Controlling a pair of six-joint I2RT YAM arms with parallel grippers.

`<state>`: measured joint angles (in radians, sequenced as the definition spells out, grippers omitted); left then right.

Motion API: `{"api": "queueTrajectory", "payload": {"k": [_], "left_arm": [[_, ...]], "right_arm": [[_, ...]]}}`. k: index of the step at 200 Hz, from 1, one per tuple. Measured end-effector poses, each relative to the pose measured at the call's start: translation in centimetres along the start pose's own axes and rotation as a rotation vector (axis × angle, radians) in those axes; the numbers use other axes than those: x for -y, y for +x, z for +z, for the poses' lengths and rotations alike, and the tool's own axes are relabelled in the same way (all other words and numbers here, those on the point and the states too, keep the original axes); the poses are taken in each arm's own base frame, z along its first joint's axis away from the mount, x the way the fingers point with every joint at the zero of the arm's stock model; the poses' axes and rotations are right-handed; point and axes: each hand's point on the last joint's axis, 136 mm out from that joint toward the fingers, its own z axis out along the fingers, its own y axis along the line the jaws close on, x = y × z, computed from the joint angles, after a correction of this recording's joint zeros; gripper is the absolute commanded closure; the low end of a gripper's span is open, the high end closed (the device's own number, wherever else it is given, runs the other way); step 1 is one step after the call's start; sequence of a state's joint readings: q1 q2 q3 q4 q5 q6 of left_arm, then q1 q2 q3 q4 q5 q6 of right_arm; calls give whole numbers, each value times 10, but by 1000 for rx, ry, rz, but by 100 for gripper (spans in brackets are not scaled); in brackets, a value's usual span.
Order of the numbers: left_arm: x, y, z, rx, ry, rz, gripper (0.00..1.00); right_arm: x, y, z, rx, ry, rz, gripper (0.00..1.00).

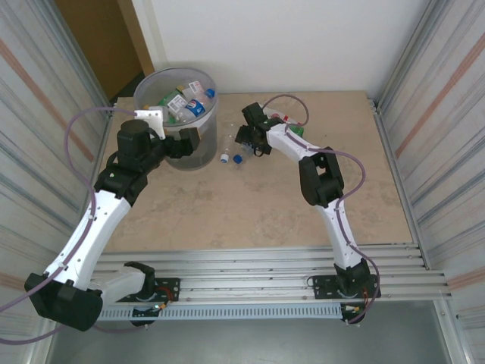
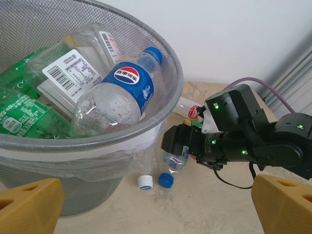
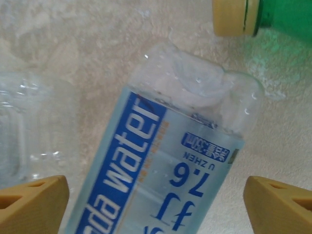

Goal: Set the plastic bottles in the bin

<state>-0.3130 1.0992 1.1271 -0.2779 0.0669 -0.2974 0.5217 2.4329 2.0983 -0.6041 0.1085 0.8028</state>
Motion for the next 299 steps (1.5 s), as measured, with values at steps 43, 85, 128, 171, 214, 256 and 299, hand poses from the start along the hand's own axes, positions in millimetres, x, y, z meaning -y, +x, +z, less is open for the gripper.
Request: {"api": "queueTrajectory", "payload": {"k": [43, 85, 128, 171, 214, 256, 299], "left_arm": [[0, 0, 0, 2, 1, -4, 1], [-1, 1, 3, 8, 2, -15, 1], [-2, 5, 7, 6, 2, -40, 1], [-5, 9, 9, 2, -8, -67, 1], [-4, 7, 9, 12, -3, -79, 1], [3, 9, 12, 10, 43, -89, 1], [25, 10, 19, -10, 168, -115, 1]], "right_arm": [[8, 17, 7, -32, 26, -15, 29], [25, 32, 2, -35, 41, -39, 45], [39, 45, -10, -43, 44, -75, 55], [60, 65, -30, -73, 54, -122, 58], [66, 73, -77, -43, -13, -156, 59], [42, 57, -147, 93, -205, -206, 60], [14, 48, -212, 248, -417, -300, 59]]}}
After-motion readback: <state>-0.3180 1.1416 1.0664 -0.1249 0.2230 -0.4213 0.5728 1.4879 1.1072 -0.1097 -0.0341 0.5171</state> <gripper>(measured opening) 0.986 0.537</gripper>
